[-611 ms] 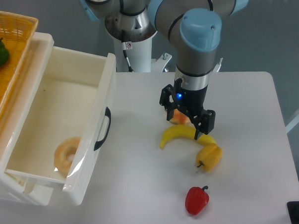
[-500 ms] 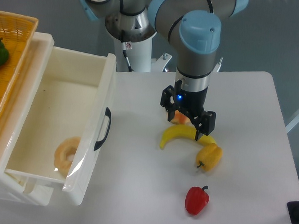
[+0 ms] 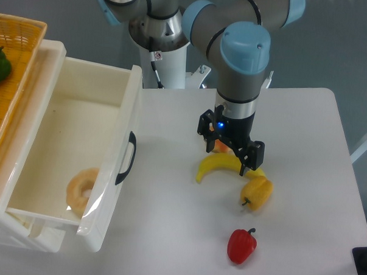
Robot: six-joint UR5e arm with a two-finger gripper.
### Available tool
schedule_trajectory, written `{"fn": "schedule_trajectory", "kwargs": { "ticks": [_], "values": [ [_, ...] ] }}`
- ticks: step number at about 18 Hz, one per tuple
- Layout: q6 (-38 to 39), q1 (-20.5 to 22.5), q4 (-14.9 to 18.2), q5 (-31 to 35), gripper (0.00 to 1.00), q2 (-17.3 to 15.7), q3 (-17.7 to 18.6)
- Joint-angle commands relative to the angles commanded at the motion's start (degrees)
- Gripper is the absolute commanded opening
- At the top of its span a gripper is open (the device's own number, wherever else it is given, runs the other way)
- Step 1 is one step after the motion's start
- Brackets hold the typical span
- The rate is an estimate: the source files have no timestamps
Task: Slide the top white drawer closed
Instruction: 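Raise the gripper up from above the banana, then move the gripper toward the open white drawer's front panel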
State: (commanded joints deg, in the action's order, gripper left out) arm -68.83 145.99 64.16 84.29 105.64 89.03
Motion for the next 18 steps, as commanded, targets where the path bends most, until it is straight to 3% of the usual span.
{"fn": "schedule_trajectory", "kwargs": {
  "ticks": [4,7,12,18],
  "values": [
    [8.6,-0.53,-0.26,0.0,1.0,0.79,0.0],
    [10.82,-0.79,-0.26,0.26,1.0,1.5,0.09],
    [14.41,-4.04,0.0,7.54,1.0,3.16,0.53],
    [22.32,-8.17,0.26,7.3,1.0,5.71,0.61]
  ]
}}
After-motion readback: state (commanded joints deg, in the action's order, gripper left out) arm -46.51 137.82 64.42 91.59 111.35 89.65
